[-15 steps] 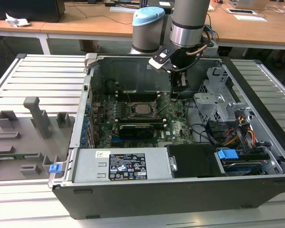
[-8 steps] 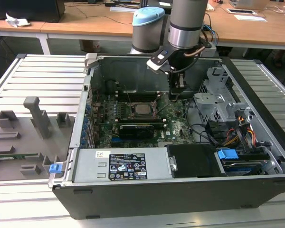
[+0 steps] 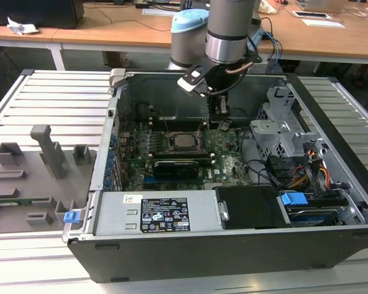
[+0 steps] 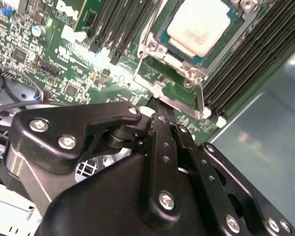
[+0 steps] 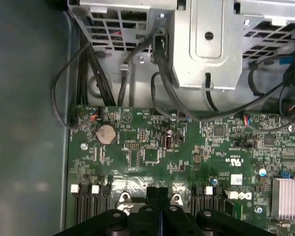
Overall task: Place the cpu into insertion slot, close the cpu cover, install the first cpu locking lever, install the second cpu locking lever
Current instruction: 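Close the cpu cover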
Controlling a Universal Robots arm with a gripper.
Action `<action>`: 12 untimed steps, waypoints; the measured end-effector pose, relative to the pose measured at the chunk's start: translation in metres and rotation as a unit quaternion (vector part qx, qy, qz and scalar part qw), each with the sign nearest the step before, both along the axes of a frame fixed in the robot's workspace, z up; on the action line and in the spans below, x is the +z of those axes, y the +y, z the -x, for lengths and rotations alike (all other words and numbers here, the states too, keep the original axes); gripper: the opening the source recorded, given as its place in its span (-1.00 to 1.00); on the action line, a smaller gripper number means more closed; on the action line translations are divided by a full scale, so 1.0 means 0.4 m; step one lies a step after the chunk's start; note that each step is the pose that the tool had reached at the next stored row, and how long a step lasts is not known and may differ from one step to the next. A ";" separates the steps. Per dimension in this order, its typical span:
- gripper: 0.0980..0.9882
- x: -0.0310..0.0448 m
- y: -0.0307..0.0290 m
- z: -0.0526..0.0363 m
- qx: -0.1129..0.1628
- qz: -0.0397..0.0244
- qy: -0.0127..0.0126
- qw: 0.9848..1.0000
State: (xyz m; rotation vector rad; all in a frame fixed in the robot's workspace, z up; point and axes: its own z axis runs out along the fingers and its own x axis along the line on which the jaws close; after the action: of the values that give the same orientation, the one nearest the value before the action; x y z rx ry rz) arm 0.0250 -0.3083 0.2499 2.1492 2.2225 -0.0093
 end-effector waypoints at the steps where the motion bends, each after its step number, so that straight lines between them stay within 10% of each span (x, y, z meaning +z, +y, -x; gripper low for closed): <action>1: -0.98 -0.001 0.000 0.006 0.000 0.000 0.000 1.000; 12: -0.98 -0.037 0.000 0.080 0.000 0.000 0.000 1.000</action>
State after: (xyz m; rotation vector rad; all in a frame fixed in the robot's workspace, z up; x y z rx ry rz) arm -0.0069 -0.3083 0.2352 2.1479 2.2229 -0.0083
